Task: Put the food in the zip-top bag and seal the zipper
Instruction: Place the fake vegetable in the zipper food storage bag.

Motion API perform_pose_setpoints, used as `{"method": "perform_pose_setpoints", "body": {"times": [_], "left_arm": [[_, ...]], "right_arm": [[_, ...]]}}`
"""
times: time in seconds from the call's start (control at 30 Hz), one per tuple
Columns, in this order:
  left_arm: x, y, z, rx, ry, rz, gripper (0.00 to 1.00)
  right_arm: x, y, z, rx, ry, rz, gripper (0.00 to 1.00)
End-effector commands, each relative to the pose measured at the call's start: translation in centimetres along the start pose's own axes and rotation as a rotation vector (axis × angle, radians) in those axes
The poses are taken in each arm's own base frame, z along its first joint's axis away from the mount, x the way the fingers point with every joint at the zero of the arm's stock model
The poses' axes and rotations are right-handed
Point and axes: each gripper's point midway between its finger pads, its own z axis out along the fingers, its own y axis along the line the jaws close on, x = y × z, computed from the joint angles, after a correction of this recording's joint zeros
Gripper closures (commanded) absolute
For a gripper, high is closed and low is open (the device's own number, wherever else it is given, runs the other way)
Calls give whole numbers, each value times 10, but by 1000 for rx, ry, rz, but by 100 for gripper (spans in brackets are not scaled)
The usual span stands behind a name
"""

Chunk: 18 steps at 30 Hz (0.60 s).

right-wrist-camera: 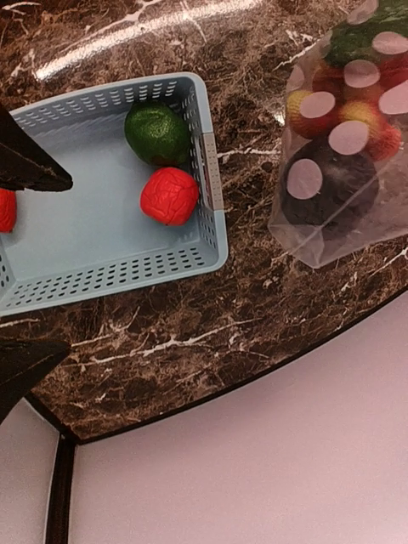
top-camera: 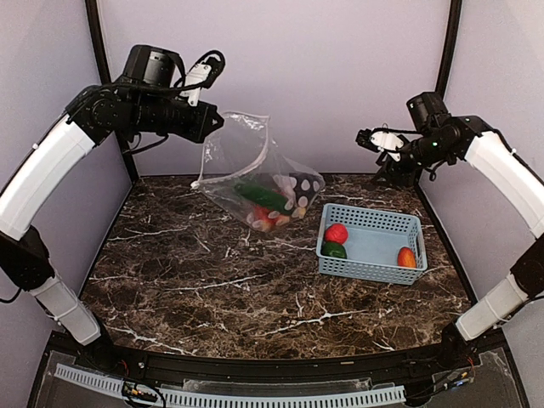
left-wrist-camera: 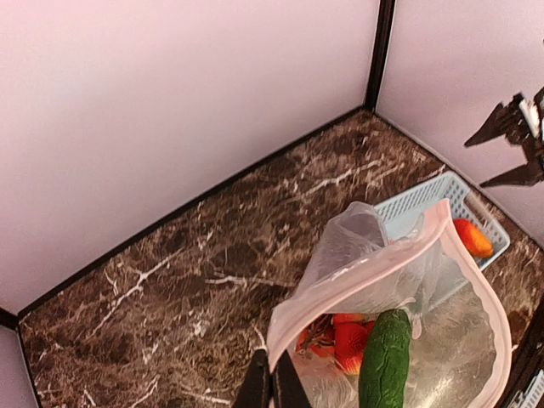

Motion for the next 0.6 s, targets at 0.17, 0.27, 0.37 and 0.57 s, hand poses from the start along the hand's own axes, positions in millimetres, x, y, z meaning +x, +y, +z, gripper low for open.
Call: {"method": "perform_pose_setpoints", "body": {"times": [0.17, 0.27, 0.37, 0.57], "left_arm": [[70, -21, 29, 105, 248, 46, 99], [81, -40, 41, 203, 296, 0, 99], [91, -51, 51, 251, 339, -16, 99], [109, -57, 59, 277, 398, -31, 99]], "right_arm": [[8, 28, 28, -173, -78, 228, 44], [10, 29, 32, -186, -80, 253, 44], [13, 31, 37, -195, -84, 264, 44], [20, 40, 57, -264, -57, 323, 45]]}}
